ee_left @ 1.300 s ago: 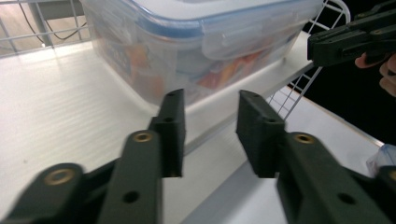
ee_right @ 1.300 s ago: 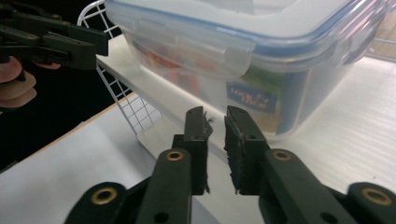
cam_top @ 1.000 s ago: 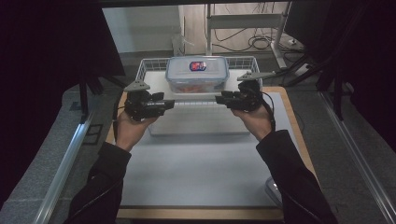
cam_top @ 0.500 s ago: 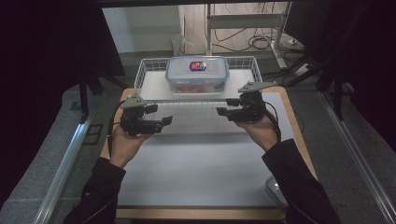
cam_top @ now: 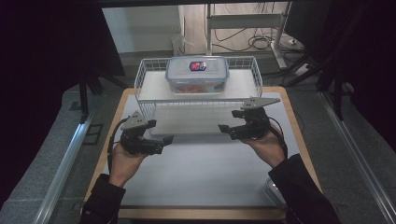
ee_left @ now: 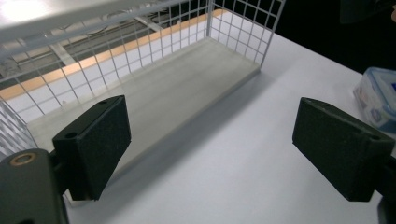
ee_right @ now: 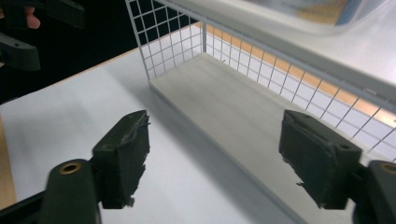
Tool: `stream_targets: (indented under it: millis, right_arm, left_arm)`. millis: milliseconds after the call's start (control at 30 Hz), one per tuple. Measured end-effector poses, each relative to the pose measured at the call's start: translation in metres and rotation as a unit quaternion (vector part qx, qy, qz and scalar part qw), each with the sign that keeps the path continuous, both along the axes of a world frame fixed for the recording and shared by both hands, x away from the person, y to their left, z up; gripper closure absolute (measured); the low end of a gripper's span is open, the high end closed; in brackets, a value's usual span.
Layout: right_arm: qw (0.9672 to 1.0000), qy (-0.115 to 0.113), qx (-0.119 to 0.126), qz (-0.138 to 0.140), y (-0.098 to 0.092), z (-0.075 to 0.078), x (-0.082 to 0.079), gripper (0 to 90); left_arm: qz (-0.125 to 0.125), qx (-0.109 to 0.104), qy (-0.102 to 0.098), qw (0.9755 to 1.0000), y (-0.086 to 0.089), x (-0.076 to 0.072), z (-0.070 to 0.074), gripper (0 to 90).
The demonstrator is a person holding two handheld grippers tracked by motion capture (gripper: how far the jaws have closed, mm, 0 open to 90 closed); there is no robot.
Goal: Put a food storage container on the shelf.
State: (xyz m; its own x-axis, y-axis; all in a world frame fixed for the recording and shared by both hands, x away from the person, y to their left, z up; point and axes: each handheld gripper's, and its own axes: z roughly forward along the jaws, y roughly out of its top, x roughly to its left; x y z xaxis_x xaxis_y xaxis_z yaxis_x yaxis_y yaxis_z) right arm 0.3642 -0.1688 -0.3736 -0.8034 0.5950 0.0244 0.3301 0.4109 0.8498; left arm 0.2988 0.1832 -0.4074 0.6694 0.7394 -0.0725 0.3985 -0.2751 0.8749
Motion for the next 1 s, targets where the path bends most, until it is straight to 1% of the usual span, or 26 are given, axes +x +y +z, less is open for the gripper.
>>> stream_targets:
  millis: [33,67,100,133,167,200,233,267,333,367,467,567,700,733,767,833,900,967,1000]
  right_arm:
    - [1.0000,0.000,0.000,0.000,0.000,0.000,0.000,22.7]
    - [1.0000,-0.003,-0.005,-0.001,-0.001,-0.003,-0.004,19.2]
    - [1.0000,-0.005,-0.007,-0.003,-0.001,-0.005,-0.006,17.7]
    - [0.9999,-0.008,-0.010,-0.004,-0.002,-0.006,-0.008,16.3]
    - [0.9999,-0.009,-0.012,-0.007,-0.002,-0.008,-0.010,14.7]
    - [0.9998,-0.010,-0.012,-0.008,-0.002,-0.009,-0.012,13.5]
    - [0.9998,-0.010,-0.012,-0.008,-0.002,-0.009,-0.012,13.5]
    - [0.9998,-0.008,-0.015,-0.011,-0.004,-0.013,-0.016,11.5]
    - [0.9998,-0.009,-0.015,-0.011,-0.005,-0.015,-0.017,10.8]
    - [0.9997,-0.010,-0.018,-0.011,-0.007,-0.019,-0.021,9.6]
    - [0.9997,-0.013,-0.018,-0.009,-0.010,-0.023,-0.025,8.5]
    - [0.9998,-0.013,-0.010,-0.012,-0.015,-0.028,-0.031,7.9]
    - [0.9998,-0.009,0.010,-0.016,-0.023,-0.038,-0.039,7.2]
    - [0.9998,-0.006,0.008,-0.016,-0.025,-0.041,-0.041,7.0]
    - [0.9998,-0.006,0.003,-0.018,-0.026,-0.044,-0.043,6.8]
    - [0.9996,-0.009,0.005,-0.024,-0.029,-0.048,-0.047,6.8]
    - [0.9996,-0.005,0.005,-0.026,-0.032,-0.053,-0.051,6.8]
    - [0.9996,-0.003,0.005,-0.029,-0.036,-0.057,-0.055,6.8]
    - [0.9996,-0.001,0.005,-0.029,-0.037,-0.059,-0.057,6.8]
  left_arm:
    - [0.000,0.000,0.000,1.0000,0.000,0.000,0.000,9.5]
    - [-0.002,-0.002,-0.001,1.0000,-0.001,-0.002,-0.002,9.0]
    - [-0.003,-0.001,-0.005,1.0000,-0.004,-0.005,-0.007,7.9]
    - [-0.003,-0.001,-0.005,1.0000,-0.004,-0.005,-0.007,7.5]
    - [-0.001,0.007,-0.013,0.9999,-0.006,-0.008,-0.012,7.5]
    - [-0.002,0.013,-0.015,0.9998,-0.007,-0.011,-0.015,7.2]
    - [-0.002,0.013,-0.015,0.9998,-0.007,-0.011,-0.015,6.4]
    - [0.000,0.021,-0.021,0.9996,-0.009,-0.014,-0.019,6.1]
    - [-0.001,0.024,-0.022,0.9995,-0.010,-0.016,-0.021,5.9]
    - [-0.001,0.024,-0.025,0.9994,-0.010,-0.018,-0.024,5.2]
    - [-0.002,0.019,-0.028,0.9994,-0.011,-0.025,-0.031,4.6]
    - [-0.004,0.011,-0.030,0.9995,-0.009,-0.032,-0.040,4.1]
    - [-0.011,0.012,-0.041,0.9990,-0.008,-0.041,-0.049,3.9]
    - [-0.013,0.011,-0.041,0.9990,-0.009,-0.043,-0.051,3.9]
    - [-0.013,0.014,-0.044,0.9989,-0.009,-0.046,-0.052,3.7]
    - [-0.014,0.024,-0.051,0.9983,-0.012,-0.050,-0.055,3.7]
    - [-0.015,0.035,-0.057,0.9977,-0.015,-0.054,-0.056,3.2]
    - [-0.017,0.042,-0.059,0.9972,-0.017,-0.058,-0.059,2.8]
    - [-0.017,0.043,-0.057,0.9973,-0.017,-0.059,-0.061,2.4]
